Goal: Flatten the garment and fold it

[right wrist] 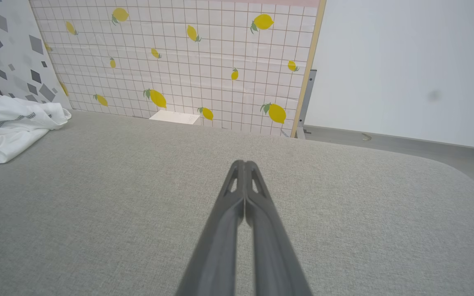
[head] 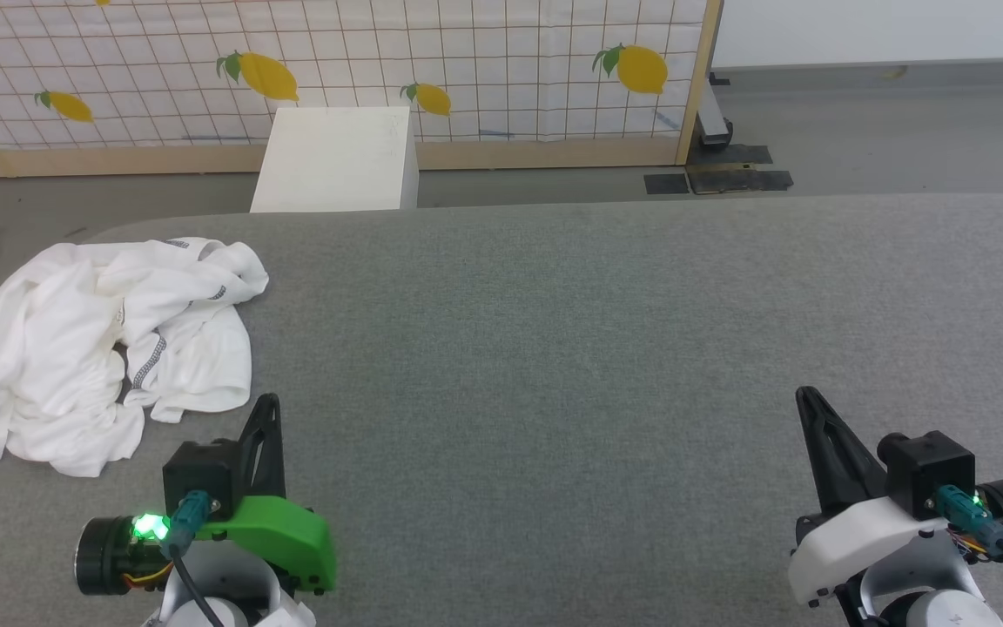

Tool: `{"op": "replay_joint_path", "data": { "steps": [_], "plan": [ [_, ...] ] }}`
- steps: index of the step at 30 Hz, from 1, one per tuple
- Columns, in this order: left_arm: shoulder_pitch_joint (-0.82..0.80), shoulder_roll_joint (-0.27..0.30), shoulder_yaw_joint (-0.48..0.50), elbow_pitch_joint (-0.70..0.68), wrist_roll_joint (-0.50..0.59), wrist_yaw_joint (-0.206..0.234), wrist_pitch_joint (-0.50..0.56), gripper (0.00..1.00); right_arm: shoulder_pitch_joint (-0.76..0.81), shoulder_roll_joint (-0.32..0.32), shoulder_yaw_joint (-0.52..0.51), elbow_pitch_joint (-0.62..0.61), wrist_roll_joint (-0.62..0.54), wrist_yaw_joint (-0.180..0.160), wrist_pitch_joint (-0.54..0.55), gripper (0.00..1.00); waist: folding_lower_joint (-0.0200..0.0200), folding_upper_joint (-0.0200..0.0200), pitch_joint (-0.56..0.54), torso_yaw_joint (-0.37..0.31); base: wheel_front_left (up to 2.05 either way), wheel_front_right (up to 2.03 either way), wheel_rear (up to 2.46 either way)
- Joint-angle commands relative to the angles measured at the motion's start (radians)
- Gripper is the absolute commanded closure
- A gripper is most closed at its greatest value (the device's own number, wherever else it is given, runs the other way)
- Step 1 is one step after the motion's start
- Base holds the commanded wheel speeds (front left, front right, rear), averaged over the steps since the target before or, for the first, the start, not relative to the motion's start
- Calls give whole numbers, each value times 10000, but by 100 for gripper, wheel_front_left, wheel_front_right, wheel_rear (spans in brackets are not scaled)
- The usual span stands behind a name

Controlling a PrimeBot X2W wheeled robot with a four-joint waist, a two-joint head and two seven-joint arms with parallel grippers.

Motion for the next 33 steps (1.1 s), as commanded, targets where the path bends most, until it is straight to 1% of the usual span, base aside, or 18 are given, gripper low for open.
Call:
{"op": "replay_joint_path", "data": {
  "steps": [1, 33],
  "plan": [
    [112, -30, 26, -28, 128, 68, 14, 100, -156, 30, 14, -49, -62, -17, 1, 100, 0, 0, 0, 0, 0, 0, 0],
    [112, -30, 26, -28, 128, 68, 14, 100, -156, 30, 14, -49, -62, -17, 1, 100, 0, 0, 0, 0, 0, 0, 0]
  ]
}}
